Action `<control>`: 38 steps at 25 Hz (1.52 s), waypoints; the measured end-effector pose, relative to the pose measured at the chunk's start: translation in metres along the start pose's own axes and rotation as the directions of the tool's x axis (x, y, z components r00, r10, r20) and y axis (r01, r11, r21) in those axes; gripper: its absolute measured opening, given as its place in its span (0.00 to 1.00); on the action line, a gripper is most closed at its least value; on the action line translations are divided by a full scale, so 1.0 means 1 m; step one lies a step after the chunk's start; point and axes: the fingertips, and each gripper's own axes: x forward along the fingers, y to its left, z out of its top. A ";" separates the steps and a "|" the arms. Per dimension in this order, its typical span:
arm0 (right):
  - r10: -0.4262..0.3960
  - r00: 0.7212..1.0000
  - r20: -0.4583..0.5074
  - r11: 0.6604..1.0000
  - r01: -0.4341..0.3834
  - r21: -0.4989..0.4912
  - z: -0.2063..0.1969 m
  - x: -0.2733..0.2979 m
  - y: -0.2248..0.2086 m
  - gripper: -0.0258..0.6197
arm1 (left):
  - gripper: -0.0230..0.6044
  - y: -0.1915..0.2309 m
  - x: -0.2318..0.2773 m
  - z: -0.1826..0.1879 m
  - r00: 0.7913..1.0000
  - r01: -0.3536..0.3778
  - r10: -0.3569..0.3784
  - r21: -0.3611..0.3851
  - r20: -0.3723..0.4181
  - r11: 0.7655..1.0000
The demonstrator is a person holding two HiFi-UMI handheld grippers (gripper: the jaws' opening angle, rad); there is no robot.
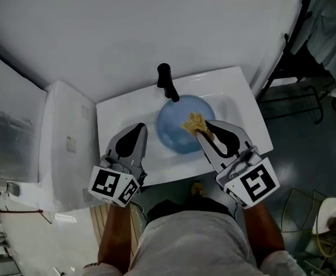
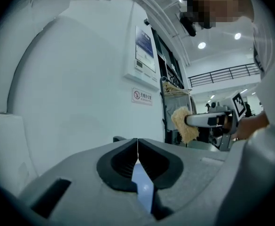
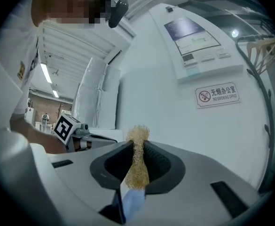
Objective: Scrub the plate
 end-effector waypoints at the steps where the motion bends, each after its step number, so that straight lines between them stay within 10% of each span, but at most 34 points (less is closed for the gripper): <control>1: 0.010 1.000 -0.012 1.000 -0.010 -0.009 -0.004 0.004 -0.002 0.13 | 0.06 0.002 0.004 -0.005 1.000 -0.009 0.009 -0.003 -0.014 1.000; 23: 0.036 0.958 -0.283 0.988 -0.076 -0.132 -0.091 0.096 -0.015 0.13 | 0.09 0.052 0.070 -0.133 0.934 -0.009 -0.022 -0.085 -0.357 0.996; 38: 0.018 0.889 -0.457 0.976 -0.116 -0.186 -0.169 0.141 -0.018 0.14 | 0.30 0.057 0.095 -0.219 0.814 0.020 -0.095 -0.137 -0.572 0.990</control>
